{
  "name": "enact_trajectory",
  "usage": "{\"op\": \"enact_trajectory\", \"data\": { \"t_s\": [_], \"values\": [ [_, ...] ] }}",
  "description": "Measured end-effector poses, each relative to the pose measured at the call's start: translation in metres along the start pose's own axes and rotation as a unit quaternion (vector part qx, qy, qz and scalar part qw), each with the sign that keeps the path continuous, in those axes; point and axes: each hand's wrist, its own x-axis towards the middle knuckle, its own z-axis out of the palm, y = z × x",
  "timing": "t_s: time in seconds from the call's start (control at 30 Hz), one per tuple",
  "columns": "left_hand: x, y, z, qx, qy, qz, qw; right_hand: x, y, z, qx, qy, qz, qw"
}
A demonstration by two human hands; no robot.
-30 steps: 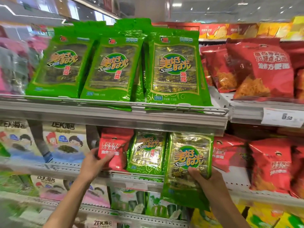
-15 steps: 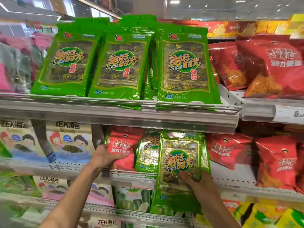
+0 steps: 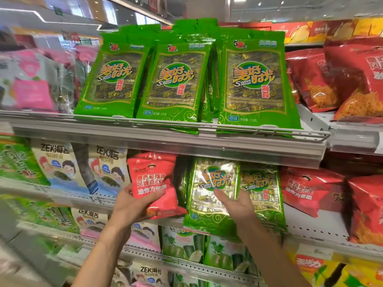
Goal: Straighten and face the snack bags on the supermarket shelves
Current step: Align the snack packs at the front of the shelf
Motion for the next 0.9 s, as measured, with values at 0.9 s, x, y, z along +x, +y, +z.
{"op": "enact_trajectory", "data": {
  "t_s": [0.9],
  "values": [
    [-0.082, -0.063, -0.053, 0.01, 0.099, -0.042, 0.994, 0.04, -0.007, 0.151, -0.442, 0.048, -0.128, 0.887]
  ]
}}
